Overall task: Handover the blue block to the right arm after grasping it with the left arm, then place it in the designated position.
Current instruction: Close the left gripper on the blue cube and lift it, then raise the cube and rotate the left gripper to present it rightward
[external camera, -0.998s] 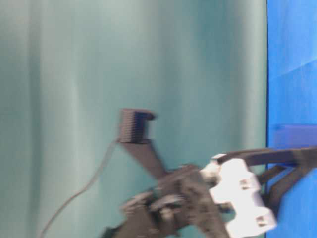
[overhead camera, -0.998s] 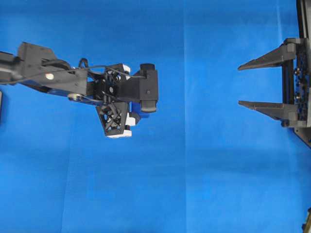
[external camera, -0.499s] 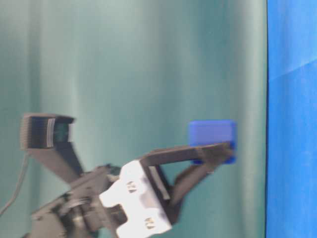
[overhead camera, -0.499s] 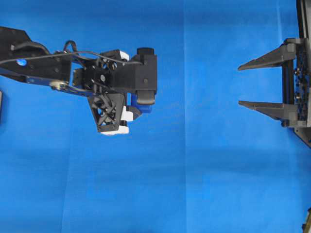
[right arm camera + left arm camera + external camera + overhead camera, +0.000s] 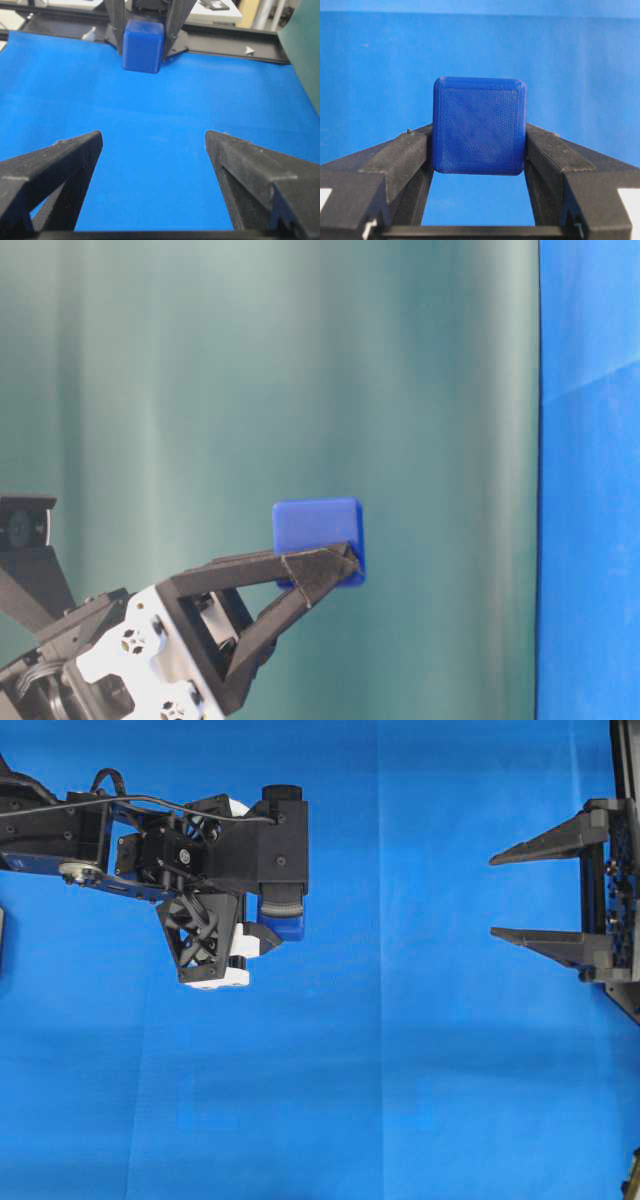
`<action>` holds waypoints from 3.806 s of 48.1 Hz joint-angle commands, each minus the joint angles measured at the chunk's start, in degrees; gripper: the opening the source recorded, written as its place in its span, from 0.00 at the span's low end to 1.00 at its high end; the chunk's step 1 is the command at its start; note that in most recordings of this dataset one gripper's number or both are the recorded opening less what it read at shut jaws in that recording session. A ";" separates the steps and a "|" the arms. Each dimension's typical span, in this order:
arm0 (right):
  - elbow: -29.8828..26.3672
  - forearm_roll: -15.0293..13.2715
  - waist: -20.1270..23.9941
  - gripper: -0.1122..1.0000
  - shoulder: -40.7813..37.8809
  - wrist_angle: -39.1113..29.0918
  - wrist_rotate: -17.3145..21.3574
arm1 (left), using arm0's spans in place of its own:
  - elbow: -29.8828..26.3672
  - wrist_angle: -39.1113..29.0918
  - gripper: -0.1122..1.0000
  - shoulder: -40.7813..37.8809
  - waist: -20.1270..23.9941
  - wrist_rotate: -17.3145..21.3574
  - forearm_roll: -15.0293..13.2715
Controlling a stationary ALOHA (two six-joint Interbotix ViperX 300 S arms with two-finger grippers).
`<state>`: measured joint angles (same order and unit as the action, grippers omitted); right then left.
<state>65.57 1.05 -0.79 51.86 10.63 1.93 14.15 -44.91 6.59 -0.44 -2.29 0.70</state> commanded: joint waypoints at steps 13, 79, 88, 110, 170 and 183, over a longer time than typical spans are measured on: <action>-1.67 0.18 0.00 0.97 -0.35 0.26 0.09 | -1.32 0.26 0.52 1.58 -0.18 0.00 0.18; -1.67 0.18 0.00 0.97 -0.35 0.09 0.09 | 2.46 6.33 0.52 4.13 -0.18 0.35 0.26; -1.67 0.00 0.00 0.97 -0.26 0.00 0.09 | 8.88 17.49 0.52 8.53 -0.18 0.09 0.26; -1.67 -0.35 0.00 0.97 -0.35 0.26 -0.09 | 23.20 50.10 0.52 14.33 -0.09 1.23 0.26; -4.39 -27.69 0.00 0.97 0.18 -0.35 -19.86 | 25.66 56.07 0.52 14.59 -0.18 0.88 -0.09; -4.39 -36.74 0.26 0.97 0.35 -1.49 -29.09 | 25.66 56.25 0.52 14.59 -0.18 0.79 -0.18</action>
<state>62.75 -33.31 -0.70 52.29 9.40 -25.84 40.34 10.72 20.13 -0.53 -1.41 0.70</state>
